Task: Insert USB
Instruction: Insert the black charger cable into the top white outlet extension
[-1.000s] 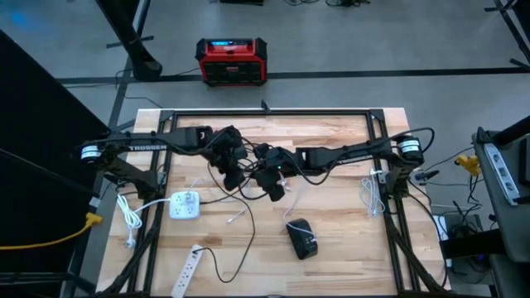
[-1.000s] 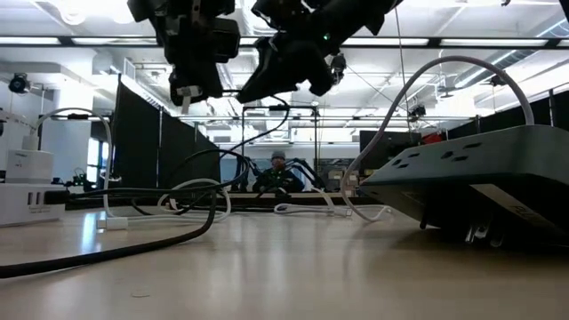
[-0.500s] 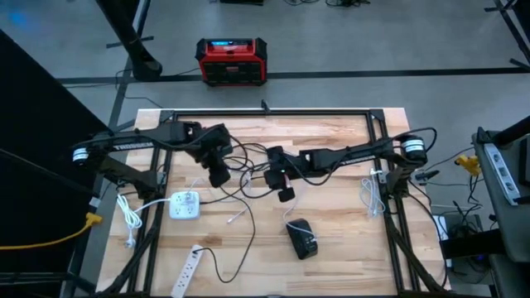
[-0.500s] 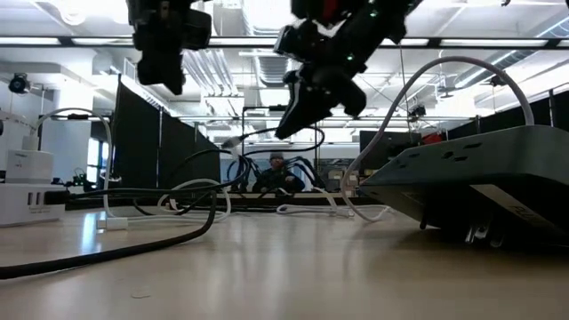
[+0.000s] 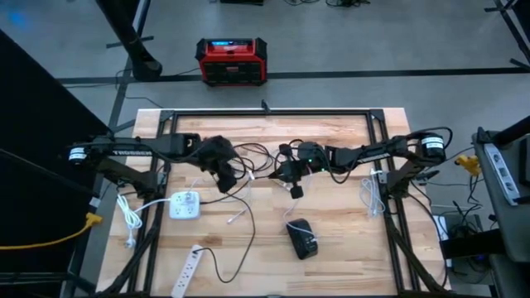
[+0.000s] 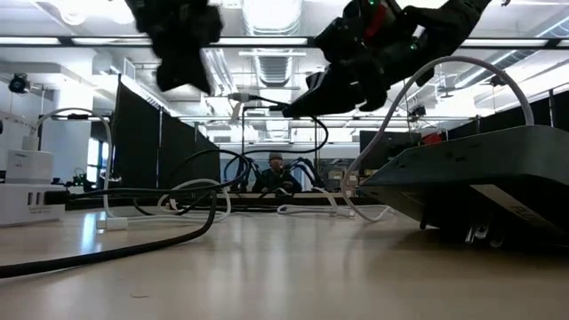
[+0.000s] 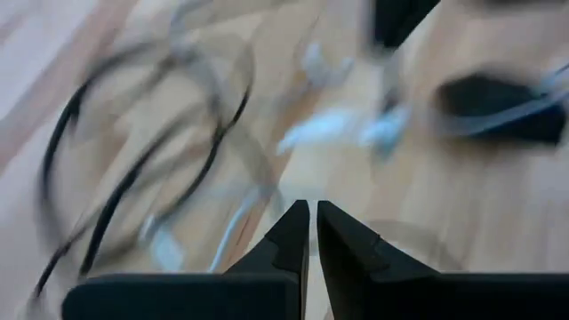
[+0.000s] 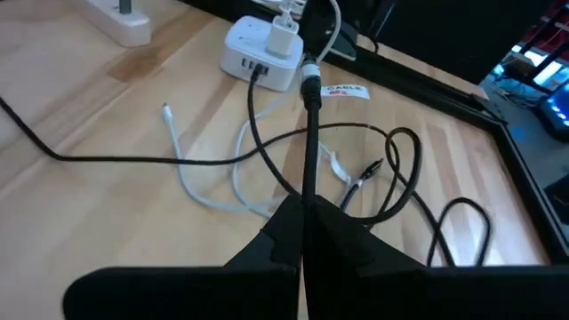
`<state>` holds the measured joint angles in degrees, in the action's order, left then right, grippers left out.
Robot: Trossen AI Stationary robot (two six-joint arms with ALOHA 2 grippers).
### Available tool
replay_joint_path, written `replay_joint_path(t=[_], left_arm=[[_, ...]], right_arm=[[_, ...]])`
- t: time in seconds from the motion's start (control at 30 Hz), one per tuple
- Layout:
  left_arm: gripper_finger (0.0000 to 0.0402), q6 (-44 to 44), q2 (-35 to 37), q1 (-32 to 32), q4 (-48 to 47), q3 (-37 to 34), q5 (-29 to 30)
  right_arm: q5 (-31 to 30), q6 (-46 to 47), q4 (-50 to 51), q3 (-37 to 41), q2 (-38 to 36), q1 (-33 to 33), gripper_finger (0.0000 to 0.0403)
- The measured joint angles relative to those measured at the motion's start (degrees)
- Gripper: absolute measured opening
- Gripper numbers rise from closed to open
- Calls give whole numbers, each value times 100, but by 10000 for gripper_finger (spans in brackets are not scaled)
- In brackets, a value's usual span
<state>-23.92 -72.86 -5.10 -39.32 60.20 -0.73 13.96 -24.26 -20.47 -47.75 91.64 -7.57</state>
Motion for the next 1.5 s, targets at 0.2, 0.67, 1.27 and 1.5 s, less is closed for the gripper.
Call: replay_joint_path(t=[0.2, 0.67, 1.27, 1.5], left_arm=[[14, 245, -73, 8, 962, -1, -286], [146, 570, -550, 13, 677, -13, 135], [164, 543, -553, 13, 698, -13, 409], [52, 549, -553, 19, 789, -13, 275]], right_arm=[[19, -172, 51, 50, -13, -167, 0], [153, 69, -270, 66, -14, -345, 0], [282, 219, -342, 57, -15, -319, 0], [280, 303, -343, 55, -15, -319, 0]])
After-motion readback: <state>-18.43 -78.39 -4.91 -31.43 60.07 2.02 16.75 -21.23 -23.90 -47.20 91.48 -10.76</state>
